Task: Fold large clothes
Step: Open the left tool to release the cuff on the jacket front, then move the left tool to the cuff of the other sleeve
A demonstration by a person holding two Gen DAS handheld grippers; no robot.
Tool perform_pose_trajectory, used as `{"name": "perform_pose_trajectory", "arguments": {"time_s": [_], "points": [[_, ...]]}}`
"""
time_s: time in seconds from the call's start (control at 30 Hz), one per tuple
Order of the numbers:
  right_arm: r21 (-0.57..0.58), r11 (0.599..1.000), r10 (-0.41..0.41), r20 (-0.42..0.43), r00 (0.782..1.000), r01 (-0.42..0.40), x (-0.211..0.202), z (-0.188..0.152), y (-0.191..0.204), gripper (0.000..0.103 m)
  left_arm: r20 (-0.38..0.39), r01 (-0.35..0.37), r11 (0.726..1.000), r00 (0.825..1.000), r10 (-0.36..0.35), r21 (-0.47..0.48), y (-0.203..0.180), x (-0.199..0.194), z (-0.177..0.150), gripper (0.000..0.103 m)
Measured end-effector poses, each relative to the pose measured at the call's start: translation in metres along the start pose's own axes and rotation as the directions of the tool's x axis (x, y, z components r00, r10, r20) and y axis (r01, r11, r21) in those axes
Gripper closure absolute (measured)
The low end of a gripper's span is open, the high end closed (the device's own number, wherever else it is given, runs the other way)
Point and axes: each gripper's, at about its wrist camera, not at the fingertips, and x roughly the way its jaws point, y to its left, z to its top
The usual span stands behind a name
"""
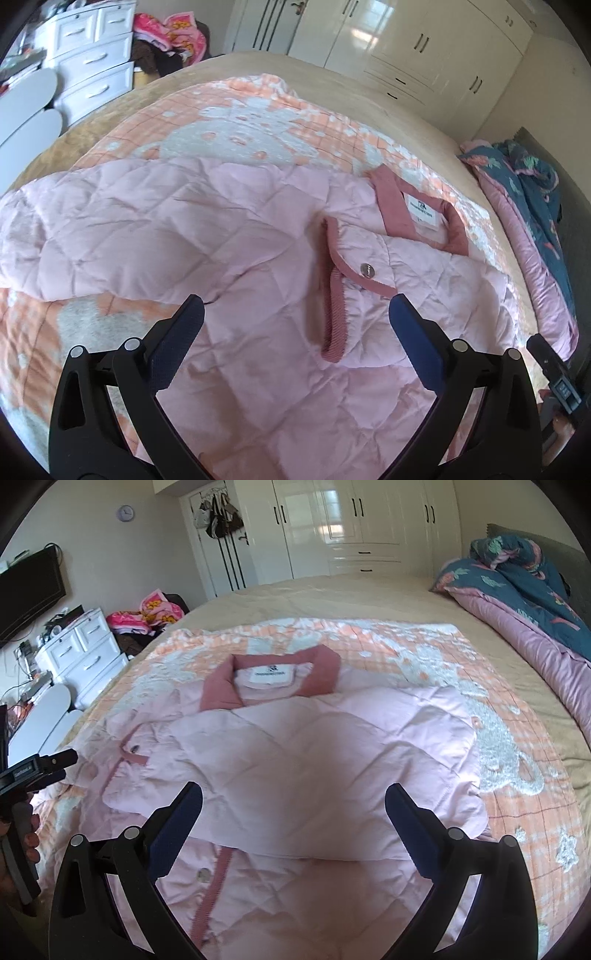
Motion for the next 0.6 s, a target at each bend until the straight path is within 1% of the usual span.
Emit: {"name": "perform_pose_trajectory", "arguments": {"time_s": [0.1, 0.27, 0.4, 0.47, 0.57, 0.6], "points": [[-0.021, 1.000, 0.012, 0.012, 1.000, -0.012, -0.003, 0.003, 0.013, 0.004, 0.021, -0.038, 0.999, 0.999, 0.038, -0.013, 0.010, -0.007, 0.000, 0.009], [-0.049, 0.997, 0.056, 0.022, 0.998, -0.055, -0.007, 0.005, 0.039, 0.004, 0.035, -0.101, 0.991, 0.994, 0.104, -0.084, 0.037, -0.016, 0.000, 0.009], [-0.071, 0.992, 0.102, 0.020, 0.995, -0.101, -0.006, 0.009, 0.068, 0.004, 0.058, -0.111, 0.985, 0.991, 0.119, -0.130, 0.053, -0.028, 0.005, 0.009], [-0.086, 0.989, 0.125, 0.016, 0.992, -0.123, -0.006, 0.012, 0.082, 0.004, 0.068, -0.129, 0.983, 0.988, 0.139, -0.132, 0.057, -0.032, 0.007, 0.009], [-0.095, 0.981, 0.171, 0.017, 0.985, -0.168, -0.006, 0.015, 0.106, 0.004, 0.088, -0.186, 0.972, 0.976, 0.200, -0.143, 0.067, -0.039, 0.010, 0.009], [-0.099, 0.979, 0.179, 0.015, 0.984, -0.177, -0.005, 0.016, 0.112, 0.004, 0.092, -0.189, 0.970, 0.975, 0.204, -0.150, 0.070, -0.041, 0.011, 0.009]]}}
